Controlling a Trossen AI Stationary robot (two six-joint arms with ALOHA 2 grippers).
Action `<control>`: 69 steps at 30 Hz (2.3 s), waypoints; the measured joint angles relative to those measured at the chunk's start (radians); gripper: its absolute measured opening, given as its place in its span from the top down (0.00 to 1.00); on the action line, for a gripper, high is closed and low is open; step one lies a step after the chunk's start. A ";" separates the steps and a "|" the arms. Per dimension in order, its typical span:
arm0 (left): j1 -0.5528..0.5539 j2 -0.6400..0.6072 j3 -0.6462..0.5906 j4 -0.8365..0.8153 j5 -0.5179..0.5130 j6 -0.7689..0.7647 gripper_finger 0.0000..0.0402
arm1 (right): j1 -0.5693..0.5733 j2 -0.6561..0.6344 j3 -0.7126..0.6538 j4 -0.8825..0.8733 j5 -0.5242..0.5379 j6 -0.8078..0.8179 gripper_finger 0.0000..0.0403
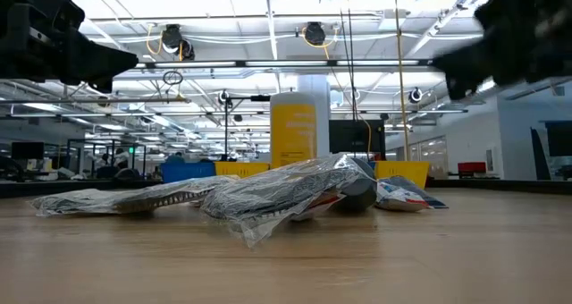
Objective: Pick & Place Travel size toiletries
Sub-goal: Put the dark blue shave cream into the right yellow bin
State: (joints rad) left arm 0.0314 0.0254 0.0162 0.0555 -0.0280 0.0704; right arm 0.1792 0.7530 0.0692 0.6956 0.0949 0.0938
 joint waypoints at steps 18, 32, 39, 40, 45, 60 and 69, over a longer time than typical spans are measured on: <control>0.000 0.000 0.000 0.000 0.000 0.000 0.94 | 0.036 0.727 0.593 -0.649 0.119 0.421 0.33; 0.000 0.000 0.000 0.000 0.000 0.000 0.94 | 0.171 0.750 0.741 -0.920 0.472 0.793 0.30; 0.000 0.000 0.000 -0.001 0.000 0.000 0.94 | 0.176 0.832 0.742 -0.906 0.506 0.897 0.30; 0.000 0.000 0.000 -0.001 0.000 0.000 0.94 | 0.177 0.846 0.741 -0.910 0.506 0.907 0.30; 0.000 0.000 0.000 0.000 0.000 0.000 0.94 | 0.176 0.916 0.741 -0.899 0.506 0.967 0.30; 0.000 0.000 0.000 0.000 0.000 0.000 0.94 | 0.175 0.983 0.743 -0.933 0.520 0.984 0.58; 0.000 0.000 0.000 0.000 0.000 0.000 0.94 | 0.167 0.819 0.740 -0.957 0.503 0.922 0.83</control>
State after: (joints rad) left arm 0.0313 0.0251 0.0162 0.0555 -0.0280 0.0704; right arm 0.3457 1.5716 0.8089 -0.2610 0.5979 1.0155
